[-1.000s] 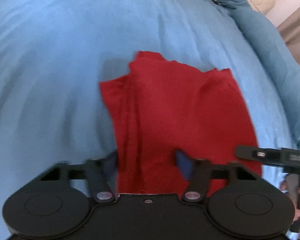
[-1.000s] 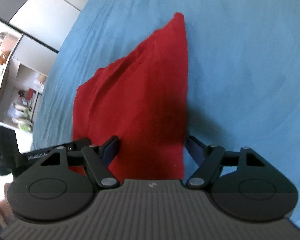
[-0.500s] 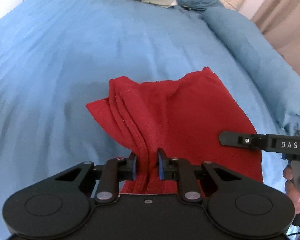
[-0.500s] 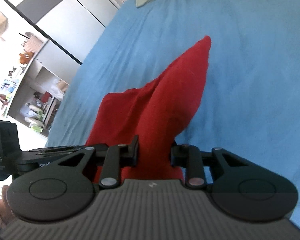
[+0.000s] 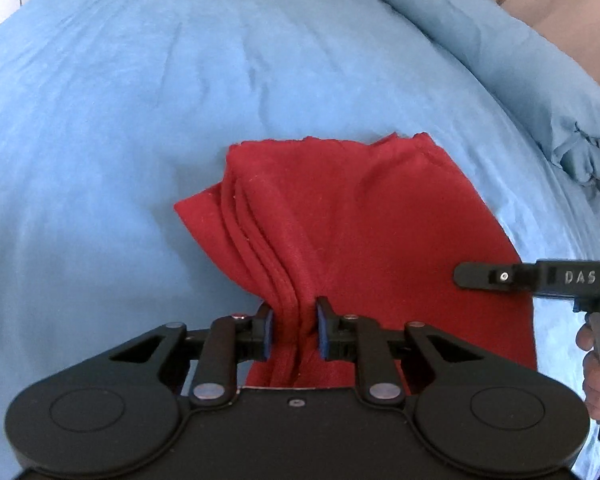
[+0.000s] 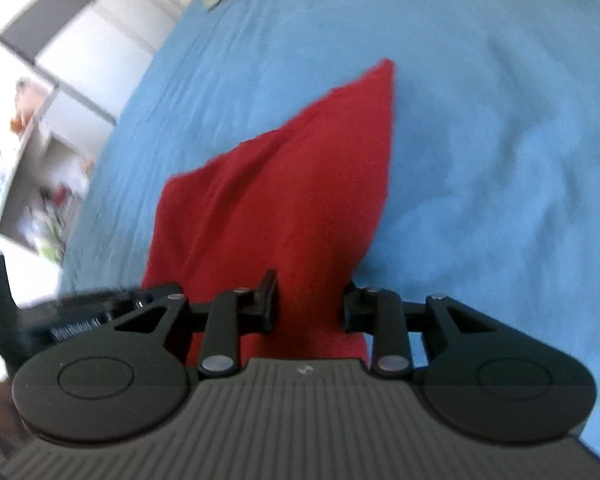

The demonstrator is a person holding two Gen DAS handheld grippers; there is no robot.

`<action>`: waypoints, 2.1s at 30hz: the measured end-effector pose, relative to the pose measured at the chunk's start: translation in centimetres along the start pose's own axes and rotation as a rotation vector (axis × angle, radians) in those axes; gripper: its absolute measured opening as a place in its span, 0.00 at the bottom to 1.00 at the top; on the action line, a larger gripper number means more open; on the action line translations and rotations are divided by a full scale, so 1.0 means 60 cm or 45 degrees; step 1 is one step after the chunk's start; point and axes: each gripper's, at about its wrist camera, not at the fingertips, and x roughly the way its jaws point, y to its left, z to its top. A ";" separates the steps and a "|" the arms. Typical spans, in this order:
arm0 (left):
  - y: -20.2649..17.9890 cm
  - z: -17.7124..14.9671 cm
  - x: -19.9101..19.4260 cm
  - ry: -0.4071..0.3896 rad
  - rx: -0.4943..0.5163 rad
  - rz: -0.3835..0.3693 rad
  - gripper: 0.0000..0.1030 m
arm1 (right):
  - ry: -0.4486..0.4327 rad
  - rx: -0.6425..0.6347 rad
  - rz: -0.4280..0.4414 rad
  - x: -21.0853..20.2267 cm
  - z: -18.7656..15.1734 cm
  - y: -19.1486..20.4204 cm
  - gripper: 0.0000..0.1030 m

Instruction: Fold small clothes

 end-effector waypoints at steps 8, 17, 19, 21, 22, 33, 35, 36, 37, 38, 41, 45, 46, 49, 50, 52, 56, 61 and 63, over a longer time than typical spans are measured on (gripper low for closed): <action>-0.027 -0.011 -0.036 -0.034 -0.023 0.146 0.83 | -0.108 -0.010 -0.027 -0.059 -0.019 0.010 0.96; 0.016 -0.049 0.002 0.000 -0.164 0.285 0.89 | -0.104 -0.152 -0.285 -0.064 -0.047 -0.011 0.98; 0.012 -0.054 0.016 0.007 -0.149 0.325 0.94 | -0.088 -0.124 -0.296 -0.053 -0.054 -0.029 1.00; 0.003 -0.048 0.012 0.003 -0.126 0.363 0.94 | -0.096 -0.119 -0.297 -0.049 -0.054 -0.033 1.00; -0.004 -0.043 0.004 0.006 -0.115 0.389 0.93 | -0.099 -0.130 -0.302 -0.054 -0.053 -0.028 1.00; -0.117 -0.016 -0.325 -0.230 -0.045 0.382 0.91 | -0.363 -0.339 -0.309 -0.333 -0.046 0.139 1.00; -0.145 -0.011 -0.406 -0.290 -0.043 0.392 0.96 | -0.403 -0.361 -0.310 -0.407 -0.051 0.185 1.00; -0.160 -0.010 -0.446 -0.316 -0.045 0.401 1.00 | -0.423 -0.368 -0.318 -0.442 -0.054 0.208 1.00; -0.174 -0.013 -0.487 -0.339 -0.049 0.417 1.00 | -0.440 -0.376 -0.338 -0.478 -0.058 0.233 1.00; -0.185 -0.014 -0.511 -0.342 -0.057 0.427 1.00 | -0.453 -0.386 -0.352 -0.508 -0.061 0.252 1.00; -0.218 -0.030 -0.581 -0.301 -0.084 0.448 1.00 | -0.447 -0.433 -0.485 -0.586 -0.075 0.317 1.00; -0.249 -0.065 -0.634 -0.226 -0.096 0.511 1.00 | -0.328 -0.431 -0.568 -0.643 -0.110 0.373 1.00; -0.253 -0.073 -0.642 -0.201 -0.109 0.529 1.00 | -0.297 -0.433 -0.584 -0.652 -0.121 0.382 1.00; -0.251 -0.102 -0.665 -0.136 -0.152 0.509 1.00 | -0.208 -0.427 -0.622 -0.671 -0.157 0.401 1.00; -0.250 -0.106 -0.667 -0.121 -0.162 0.502 1.00 | -0.189 -0.416 -0.632 -0.668 -0.166 0.406 1.00; -0.249 -0.122 -0.673 -0.095 -0.168 0.493 1.00 | -0.155 -0.386 -0.644 -0.676 -0.184 0.411 1.00; -0.258 -0.152 -0.691 -0.060 -0.167 0.473 1.00 | -0.113 -0.380 -0.695 -0.687 -0.219 0.425 1.00; -0.269 -0.164 -0.700 -0.055 -0.141 0.475 1.00 | -0.091 -0.344 -0.730 -0.694 -0.236 0.433 1.00; -0.272 -0.164 -0.700 -0.055 -0.126 0.471 1.00 | -0.070 -0.343 -0.752 -0.692 -0.240 0.433 1.00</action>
